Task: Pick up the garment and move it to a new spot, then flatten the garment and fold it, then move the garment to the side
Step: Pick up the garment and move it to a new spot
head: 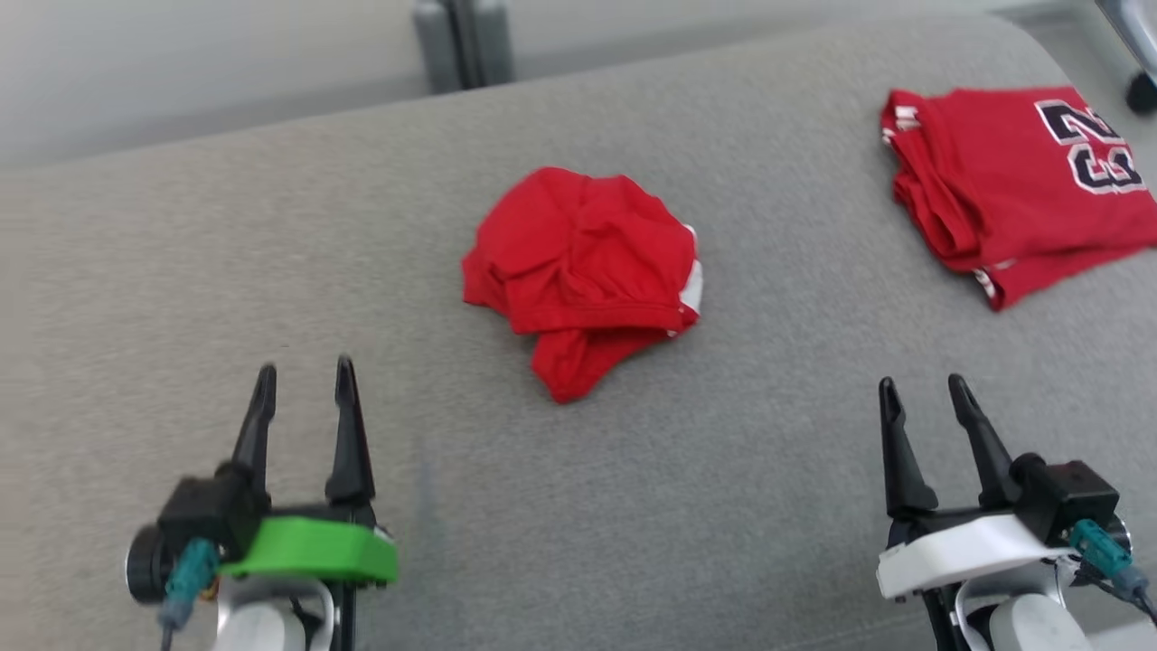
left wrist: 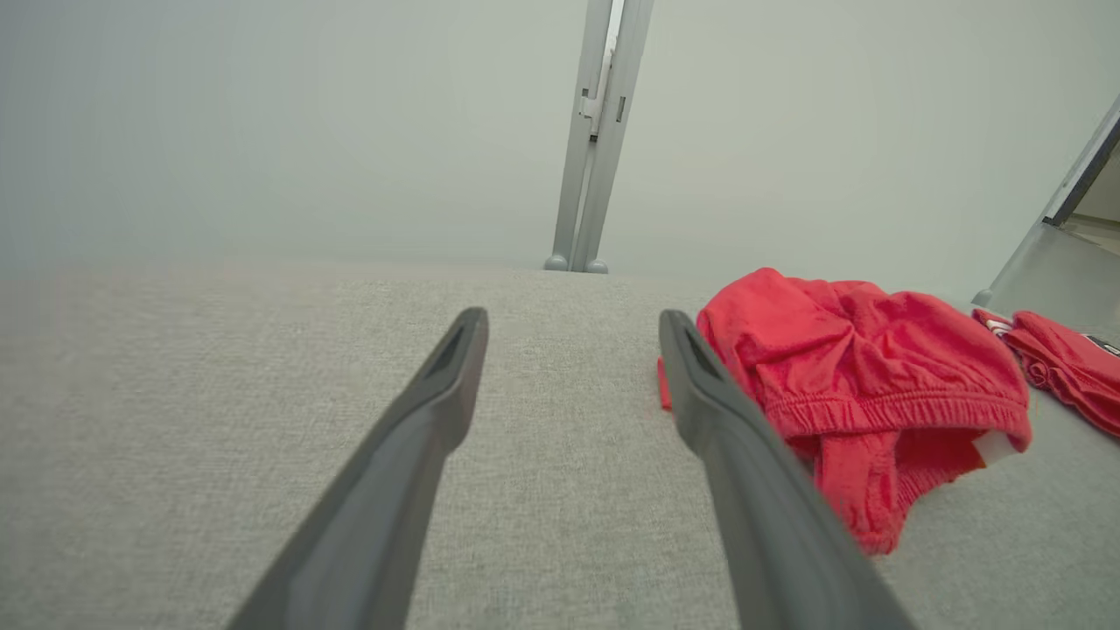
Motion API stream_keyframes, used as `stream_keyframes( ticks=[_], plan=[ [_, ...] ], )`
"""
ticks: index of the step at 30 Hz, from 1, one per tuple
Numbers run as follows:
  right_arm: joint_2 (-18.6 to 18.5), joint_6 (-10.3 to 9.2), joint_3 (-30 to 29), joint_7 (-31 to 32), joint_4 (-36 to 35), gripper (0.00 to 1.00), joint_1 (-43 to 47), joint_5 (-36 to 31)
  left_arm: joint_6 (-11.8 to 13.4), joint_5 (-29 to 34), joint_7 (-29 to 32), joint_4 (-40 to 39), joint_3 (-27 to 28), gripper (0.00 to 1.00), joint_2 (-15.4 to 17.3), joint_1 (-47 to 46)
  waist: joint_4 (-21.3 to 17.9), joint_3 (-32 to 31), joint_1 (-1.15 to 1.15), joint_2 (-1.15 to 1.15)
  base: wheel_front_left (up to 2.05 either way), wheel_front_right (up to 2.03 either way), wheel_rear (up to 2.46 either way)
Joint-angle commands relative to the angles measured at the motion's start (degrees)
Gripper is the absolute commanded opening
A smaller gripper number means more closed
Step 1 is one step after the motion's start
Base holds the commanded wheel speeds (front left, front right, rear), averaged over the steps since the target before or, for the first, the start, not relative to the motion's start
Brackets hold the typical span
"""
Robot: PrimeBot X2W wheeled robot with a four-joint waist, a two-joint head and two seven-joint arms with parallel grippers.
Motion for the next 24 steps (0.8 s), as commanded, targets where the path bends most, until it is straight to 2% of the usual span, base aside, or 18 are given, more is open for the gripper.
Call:
stream_keyframes(
  ticks=[1, 7, 13, 24],
  plan=[
    [-0.2, 0.0, 0.3, -0.1, -0.5, 1.0, 1.3, -0.4, -0.4, 1.9, -0.1, -1.1, 0.8, 1.0, -0.8, 2.7, 9.8, -9.9, 0.0, 0.0, 0.0, 0.0, 0.0],
    [-0.2, 0.0, 3.2, -0.1, -2.7, 1.0, 3.9, -2.0, -0.9, 8.1, -0.1, -6.4, 3.1, 1.0, -2.5, 11.7, 10.7, -12.8, 0.0, 0.0, 0.0, 0.0, 0.0],
    [-0.2, 0.0, 5.0, -0.1, -4.6, 1.0, 7.2, -2.8, -1.3, 8.5, -0.1, -8.5, 4.5, 1.0, -2.8, 18.2, 10.0, -15.3, 0.0, 0.0, 0.0, 0.0, 0.0],
    [-0.2, 0.0, 4.7, -0.1, -5.7, 1.0, 10.2, -3.2, -1.3, 12.6, -0.1, -8.1, 3.5, 1.0, -2.8, 21.6, 9.3, -16.8, 0.0, 0.0, 0.0, 0.0, 0.0]
  ],
)
